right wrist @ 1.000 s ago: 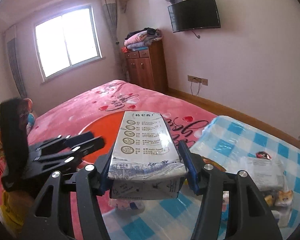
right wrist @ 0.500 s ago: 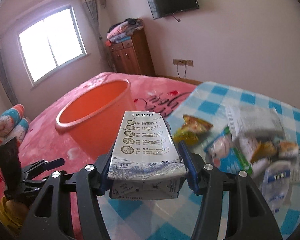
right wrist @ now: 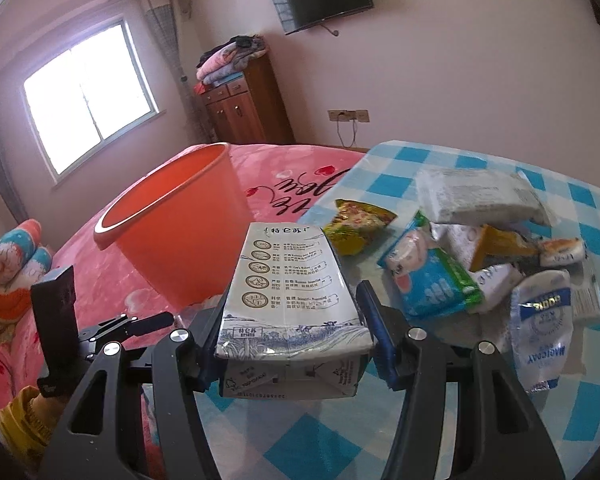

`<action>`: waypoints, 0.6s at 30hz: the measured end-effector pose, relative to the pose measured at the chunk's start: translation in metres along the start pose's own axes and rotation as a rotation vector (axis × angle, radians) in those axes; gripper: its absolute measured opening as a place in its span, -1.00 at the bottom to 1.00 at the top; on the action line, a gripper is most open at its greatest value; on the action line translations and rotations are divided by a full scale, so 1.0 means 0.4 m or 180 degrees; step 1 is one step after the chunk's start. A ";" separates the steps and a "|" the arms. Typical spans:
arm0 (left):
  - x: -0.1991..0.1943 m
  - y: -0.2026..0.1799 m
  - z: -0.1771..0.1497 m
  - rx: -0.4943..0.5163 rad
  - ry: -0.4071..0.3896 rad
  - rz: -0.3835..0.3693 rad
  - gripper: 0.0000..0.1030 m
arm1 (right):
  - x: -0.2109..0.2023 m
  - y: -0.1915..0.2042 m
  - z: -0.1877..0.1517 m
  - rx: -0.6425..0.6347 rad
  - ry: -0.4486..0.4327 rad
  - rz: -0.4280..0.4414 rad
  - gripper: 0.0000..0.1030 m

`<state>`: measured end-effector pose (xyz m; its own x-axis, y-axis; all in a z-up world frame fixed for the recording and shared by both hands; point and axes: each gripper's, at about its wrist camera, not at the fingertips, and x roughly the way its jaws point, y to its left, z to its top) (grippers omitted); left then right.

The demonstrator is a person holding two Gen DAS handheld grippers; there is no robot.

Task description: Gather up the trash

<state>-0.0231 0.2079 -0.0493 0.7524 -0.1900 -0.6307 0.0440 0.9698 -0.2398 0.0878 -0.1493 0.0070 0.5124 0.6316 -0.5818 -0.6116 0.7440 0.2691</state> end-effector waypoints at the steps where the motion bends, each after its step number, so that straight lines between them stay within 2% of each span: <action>1: 0.007 -0.012 0.007 0.0032 0.0005 -0.0059 0.34 | -0.001 -0.006 -0.001 0.0022 -0.0007 -0.0006 0.15; 3: 0.024 -0.038 0.024 0.0008 0.0060 -0.0255 0.34 | -0.005 -0.025 -0.004 0.0080 -0.0025 -0.0026 0.15; 5: 0.054 -0.087 0.032 0.0119 0.0119 -0.0403 0.34 | -0.012 -0.037 -0.004 0.0109 -0.0047 -0.0054 0.15; 8: 0.088 -0.151 0.025 0.0264 0.0179 -0.0506 0.34 | -0.031 -0.061 -0.009 0.0176 -0.0090 -0.0095 0.15; 11: 0.080 -0.167 0.018 0.0205 0.0149 -0.0625 0.34 | -0.047 -0.077 -0.014 0.0192 -0.0115 -0.0135 0.15; 15: 0.035 -0.151 0.017 0.0122 0.0054 -0.0604 0.34 | -0.050 -0.101 -0.023 0.0263 -0.0114 -0.0114 0.15; 18: -0.016 -0.122 0.025 0.0221 -0.0103 -0.0272 0.34 | -0.047 -0.104 -0.033 0.0279 -0.0099 -0.0068 0.16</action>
<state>-0.0236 0.1634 -0.0260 0.7648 -0.2686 -0.5856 0.1534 0.9587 -0.2394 0.0958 -0.1951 -0.0035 0.5442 0.6209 -0.5642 -0.5459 0.7727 0.3239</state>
